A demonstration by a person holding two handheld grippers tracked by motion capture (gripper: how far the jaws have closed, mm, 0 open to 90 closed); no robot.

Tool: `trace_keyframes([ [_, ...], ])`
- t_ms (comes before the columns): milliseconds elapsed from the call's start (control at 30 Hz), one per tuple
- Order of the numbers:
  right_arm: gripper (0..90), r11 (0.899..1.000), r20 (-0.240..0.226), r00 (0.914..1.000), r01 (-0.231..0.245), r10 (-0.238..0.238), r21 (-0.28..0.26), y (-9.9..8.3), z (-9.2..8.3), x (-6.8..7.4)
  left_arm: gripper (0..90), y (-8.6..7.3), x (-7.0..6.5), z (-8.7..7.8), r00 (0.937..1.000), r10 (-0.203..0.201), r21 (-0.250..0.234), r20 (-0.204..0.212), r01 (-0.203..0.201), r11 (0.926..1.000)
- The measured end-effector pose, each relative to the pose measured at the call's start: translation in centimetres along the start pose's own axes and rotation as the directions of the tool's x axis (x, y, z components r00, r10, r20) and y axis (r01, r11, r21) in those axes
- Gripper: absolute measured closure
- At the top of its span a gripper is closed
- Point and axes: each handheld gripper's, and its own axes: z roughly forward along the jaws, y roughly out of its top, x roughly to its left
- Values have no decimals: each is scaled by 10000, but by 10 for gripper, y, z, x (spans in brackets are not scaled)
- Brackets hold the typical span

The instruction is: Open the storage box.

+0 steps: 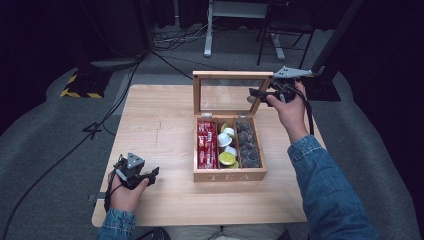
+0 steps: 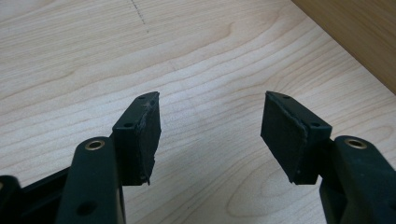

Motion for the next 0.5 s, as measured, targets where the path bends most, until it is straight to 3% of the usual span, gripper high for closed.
trace_keyframes([
  [200,462,9979,394,9986,-380,360,527,-9,28,-17,380,-1,1,3,9998,41,95,176,-42,9999],
  [367,434,9963,468,9960,-774,757,367,-15,42,-26,376,-1,1,6,9996,29,182,292,-35,9998],
  [500,416,9952,596,9953,-794,760,573,-18,49,-30,375,-2,1,8,9994,-46,265,343,37,9996],
])
